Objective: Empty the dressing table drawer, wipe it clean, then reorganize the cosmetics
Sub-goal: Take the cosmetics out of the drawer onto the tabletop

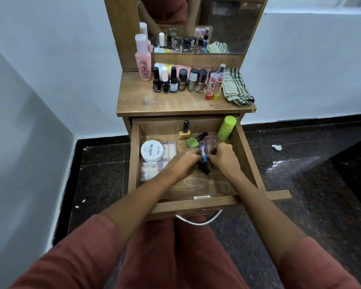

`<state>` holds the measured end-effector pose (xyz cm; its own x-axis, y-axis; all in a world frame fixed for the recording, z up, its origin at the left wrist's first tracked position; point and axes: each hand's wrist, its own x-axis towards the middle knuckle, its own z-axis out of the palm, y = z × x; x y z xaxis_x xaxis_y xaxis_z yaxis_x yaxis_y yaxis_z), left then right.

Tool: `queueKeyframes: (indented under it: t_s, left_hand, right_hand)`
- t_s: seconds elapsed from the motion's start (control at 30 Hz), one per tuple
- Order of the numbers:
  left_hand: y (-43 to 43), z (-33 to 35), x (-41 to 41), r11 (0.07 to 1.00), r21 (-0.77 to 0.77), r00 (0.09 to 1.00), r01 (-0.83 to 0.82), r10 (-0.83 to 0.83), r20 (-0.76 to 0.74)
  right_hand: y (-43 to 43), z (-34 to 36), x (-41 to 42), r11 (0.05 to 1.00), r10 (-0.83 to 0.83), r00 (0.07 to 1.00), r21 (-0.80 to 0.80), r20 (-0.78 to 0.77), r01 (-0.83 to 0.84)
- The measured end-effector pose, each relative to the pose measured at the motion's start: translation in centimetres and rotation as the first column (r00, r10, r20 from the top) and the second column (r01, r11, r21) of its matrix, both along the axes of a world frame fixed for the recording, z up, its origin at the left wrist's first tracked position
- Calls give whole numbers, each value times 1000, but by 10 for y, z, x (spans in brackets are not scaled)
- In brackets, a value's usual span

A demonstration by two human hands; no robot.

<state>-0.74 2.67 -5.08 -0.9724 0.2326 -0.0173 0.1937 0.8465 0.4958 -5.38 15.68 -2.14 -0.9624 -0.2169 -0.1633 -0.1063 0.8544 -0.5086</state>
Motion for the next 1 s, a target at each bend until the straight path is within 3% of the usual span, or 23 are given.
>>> queueKeyframes:
  t_s: [0.13,0.23,0.47,0.57,0.7,0.83,1.0]
  left_hand:
    - [4,5,2,964,-211,986,159,-165,-11]
    - [7,6,3,912,-349,974,216,-227,10]
    - [1,7,4,868,-415,958,273,-285,36]
    - [-4,7,4,834,-444,906,328,-411,-103]
    - [-4,11,4,779,-541,871,317,-465,-159]
    - [-4,8,1,894,-382,923,237,-330,-199]
    - [-5,27,4,997,-49,993,-59,54,-100]
  right_hand:
    - [-14,5,-7,995,82,995,-56,-50,-85]
    - [-25,6,-11,993,119,992,18,-41,-118]
    - [-37,2,-11,947,165,981,292,-101,-130]
    - [-35,-1,-14,945,122,991,311,-59,-98]
    - [-29,0,-14,961,47,999,273,-3,-45]
    - [-20,6,-12,989,-9,1000,150,-13,11]
    - [-10,17,-13,998,-12,1000,-65,-11,11]
